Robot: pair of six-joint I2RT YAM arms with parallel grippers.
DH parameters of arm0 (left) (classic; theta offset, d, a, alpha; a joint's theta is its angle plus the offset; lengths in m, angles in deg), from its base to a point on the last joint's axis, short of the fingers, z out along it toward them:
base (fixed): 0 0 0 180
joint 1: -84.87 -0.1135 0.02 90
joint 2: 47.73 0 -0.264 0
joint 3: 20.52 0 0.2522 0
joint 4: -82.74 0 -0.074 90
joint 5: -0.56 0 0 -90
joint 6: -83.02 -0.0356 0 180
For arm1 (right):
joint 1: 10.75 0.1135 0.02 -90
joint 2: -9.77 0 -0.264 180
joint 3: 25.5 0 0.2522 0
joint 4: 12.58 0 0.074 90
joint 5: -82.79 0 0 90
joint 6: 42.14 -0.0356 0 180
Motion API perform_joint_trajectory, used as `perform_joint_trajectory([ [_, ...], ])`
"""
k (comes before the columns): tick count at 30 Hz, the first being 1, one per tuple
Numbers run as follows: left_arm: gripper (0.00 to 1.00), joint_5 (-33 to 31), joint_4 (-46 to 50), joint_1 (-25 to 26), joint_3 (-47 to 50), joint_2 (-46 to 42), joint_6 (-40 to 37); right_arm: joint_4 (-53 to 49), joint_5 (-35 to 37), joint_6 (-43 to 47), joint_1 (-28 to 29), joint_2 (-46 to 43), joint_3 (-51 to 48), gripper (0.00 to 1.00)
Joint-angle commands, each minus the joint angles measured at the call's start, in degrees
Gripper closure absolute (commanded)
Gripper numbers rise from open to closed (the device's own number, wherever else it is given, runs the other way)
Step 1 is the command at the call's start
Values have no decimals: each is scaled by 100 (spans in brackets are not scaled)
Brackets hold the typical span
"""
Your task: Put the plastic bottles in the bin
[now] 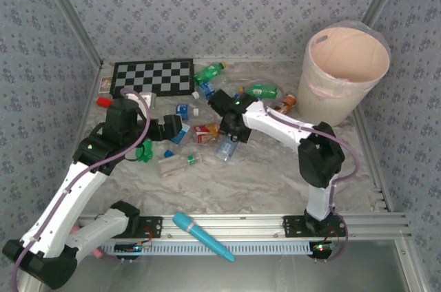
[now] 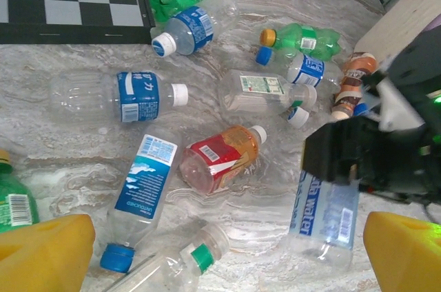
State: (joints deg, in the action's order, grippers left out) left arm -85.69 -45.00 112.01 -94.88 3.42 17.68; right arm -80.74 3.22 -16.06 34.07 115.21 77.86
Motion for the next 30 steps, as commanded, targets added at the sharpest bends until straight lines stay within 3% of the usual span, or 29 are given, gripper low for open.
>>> perform_joint_trajectory([
  [1,0,280,-325,29,-314,129,34,-345,525,281,-175,-541,339,46],
  [12,0,700,-786,37,-720,617,315,-28,639,849,-1258,-2085,470,47],
  [20,0,873,-974,120,-973,869,494,260,-153,1165,-2725,-2785,696,47],
  [30,0,934,-940,366,-1397,830,526,330,-1221,1332,-4583,-2705,1531,47],
])
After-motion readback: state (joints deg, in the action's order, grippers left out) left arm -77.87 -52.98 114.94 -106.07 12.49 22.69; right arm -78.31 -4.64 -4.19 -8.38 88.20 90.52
